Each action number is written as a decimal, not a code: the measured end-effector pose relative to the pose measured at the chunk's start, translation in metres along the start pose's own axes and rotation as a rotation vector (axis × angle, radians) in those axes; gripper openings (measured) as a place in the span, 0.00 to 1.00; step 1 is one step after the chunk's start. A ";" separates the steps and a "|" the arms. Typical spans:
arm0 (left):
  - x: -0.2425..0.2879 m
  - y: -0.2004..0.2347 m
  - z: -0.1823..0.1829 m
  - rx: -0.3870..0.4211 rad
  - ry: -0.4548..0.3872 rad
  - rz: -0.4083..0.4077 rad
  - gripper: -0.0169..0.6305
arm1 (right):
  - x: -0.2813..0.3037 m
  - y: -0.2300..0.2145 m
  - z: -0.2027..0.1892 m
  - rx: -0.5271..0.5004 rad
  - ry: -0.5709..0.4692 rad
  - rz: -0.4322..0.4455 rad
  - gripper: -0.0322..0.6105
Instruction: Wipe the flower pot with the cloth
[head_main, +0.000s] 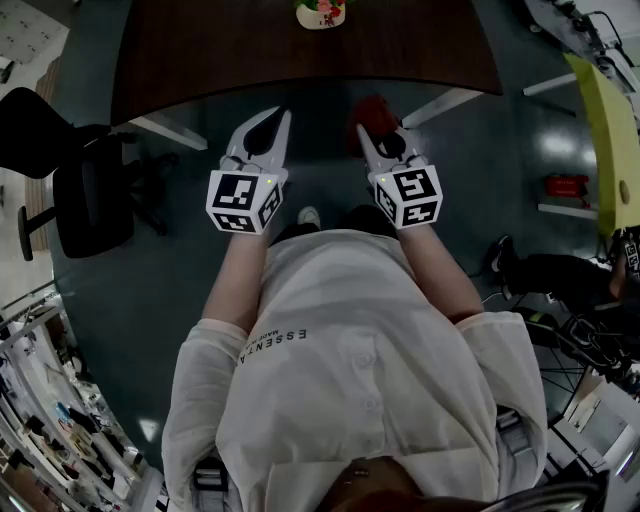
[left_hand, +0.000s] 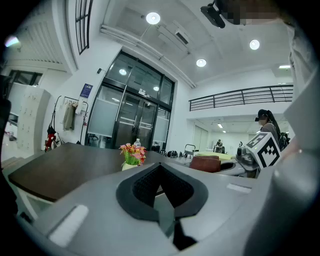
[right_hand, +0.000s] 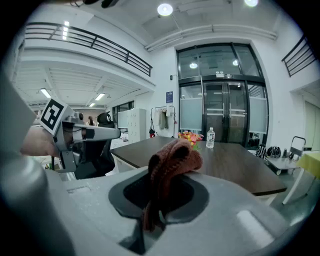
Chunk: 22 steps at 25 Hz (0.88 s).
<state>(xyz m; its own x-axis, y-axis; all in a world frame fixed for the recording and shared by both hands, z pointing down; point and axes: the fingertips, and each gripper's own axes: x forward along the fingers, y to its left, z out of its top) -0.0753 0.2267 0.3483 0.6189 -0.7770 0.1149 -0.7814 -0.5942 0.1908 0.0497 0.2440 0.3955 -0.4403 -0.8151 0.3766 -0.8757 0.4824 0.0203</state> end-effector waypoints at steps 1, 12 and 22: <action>0.001 0.001 0.000 -0.001 0.001 0.001 0.05 | 0.000 -0.001 0.000 0.002 0.000 -0.001 0.12; 0.013 0.003 -0.001 -0.013 0.007 0.008 0.05 | 0.005 -0.016 -0.001 0.036 0.000 -0.009 0.12; 0.037 0.010 -0.017 -0.034 0.051 0.024 0.05 | 0.020 -0.041 -0.019 0.120 0.043 -0.004 0.13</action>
<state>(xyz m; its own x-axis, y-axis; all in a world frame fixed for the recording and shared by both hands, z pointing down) -0.0593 0.1951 0.3708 0.6039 -0.7787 0.1697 -0.7935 -0.5673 0.2204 0.0806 0.2139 0.4201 -0.4306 -0.8011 0.4157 -0.8958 0.4355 -0.0885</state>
